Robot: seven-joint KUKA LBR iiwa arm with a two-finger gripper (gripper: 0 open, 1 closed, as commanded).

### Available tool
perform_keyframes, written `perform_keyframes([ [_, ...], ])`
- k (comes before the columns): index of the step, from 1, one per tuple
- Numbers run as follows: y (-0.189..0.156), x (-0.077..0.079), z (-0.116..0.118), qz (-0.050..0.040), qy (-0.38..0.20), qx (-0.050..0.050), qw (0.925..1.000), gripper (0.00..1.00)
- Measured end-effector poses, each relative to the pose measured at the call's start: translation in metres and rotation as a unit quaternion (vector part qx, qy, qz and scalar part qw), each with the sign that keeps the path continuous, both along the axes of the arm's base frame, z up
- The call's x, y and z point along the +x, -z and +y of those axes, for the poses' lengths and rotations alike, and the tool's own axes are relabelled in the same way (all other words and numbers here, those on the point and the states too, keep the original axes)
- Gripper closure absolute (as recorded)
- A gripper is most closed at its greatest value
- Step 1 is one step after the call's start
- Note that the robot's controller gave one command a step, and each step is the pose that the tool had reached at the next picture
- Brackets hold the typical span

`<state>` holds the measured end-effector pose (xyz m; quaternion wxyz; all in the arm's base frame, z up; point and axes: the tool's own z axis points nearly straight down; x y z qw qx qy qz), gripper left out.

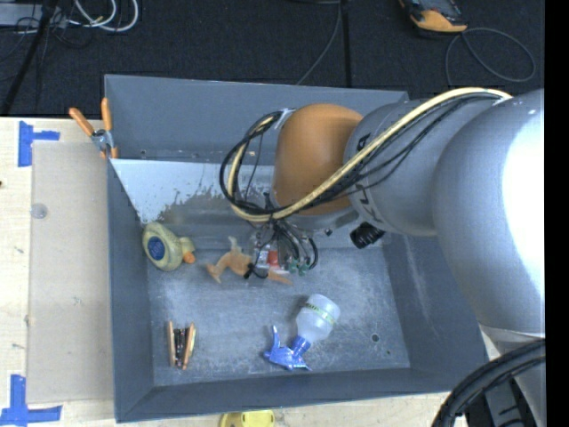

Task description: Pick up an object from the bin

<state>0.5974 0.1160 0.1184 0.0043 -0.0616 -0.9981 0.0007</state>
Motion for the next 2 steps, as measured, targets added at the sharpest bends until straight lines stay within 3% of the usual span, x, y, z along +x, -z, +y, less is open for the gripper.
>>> perform_keyframes([
  [2,-0.032,0.003,0.000,-0.0050,0.000,0.001,1.0000,1.00],
])
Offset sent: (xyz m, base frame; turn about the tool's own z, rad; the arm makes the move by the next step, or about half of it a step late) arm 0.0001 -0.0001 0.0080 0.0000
